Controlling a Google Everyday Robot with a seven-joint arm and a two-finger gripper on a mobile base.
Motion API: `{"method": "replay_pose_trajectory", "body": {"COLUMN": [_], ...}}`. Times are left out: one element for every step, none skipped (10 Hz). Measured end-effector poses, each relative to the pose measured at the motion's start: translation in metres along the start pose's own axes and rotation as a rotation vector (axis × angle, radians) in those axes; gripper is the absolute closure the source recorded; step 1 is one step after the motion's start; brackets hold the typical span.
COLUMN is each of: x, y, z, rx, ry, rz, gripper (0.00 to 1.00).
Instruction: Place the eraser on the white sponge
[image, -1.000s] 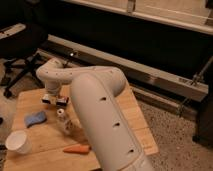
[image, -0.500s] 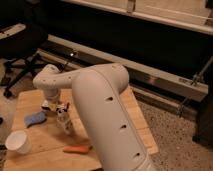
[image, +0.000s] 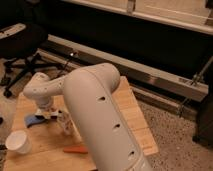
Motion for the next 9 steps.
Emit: {"method": "replay_pose_trajectory", "body": {"x": [-0.006,-0.014,-0.018,-0.024,-0.026,-0.026,-0.030,-0.039,-0.043], "y": [0.002,0.004,0.005,0.008,0.009,0.010,0.013,0.020,0.022], "z": [-0.004,-0.009,-0.013,-0.017,-0.018,-0.015,-0.011,-0.005,-0.001], "rx": [0.004,0.013,0.019,0.023,0.025,0.020,0.012,-0.001,-0.008], "ry": [-0.009,-0.020,-0.027,-0.035,-0.036,-0.032,-0.030,-0.031,-0.032], "rz": [-0.007,-0.013,-0.018,-0.025,-0.027,-0.028,-0.034,-0.048,-0.055], "gripper": [1.00,1.00,1.00,1.00,1.00,1.00,1.00,1.00,1.00]}}
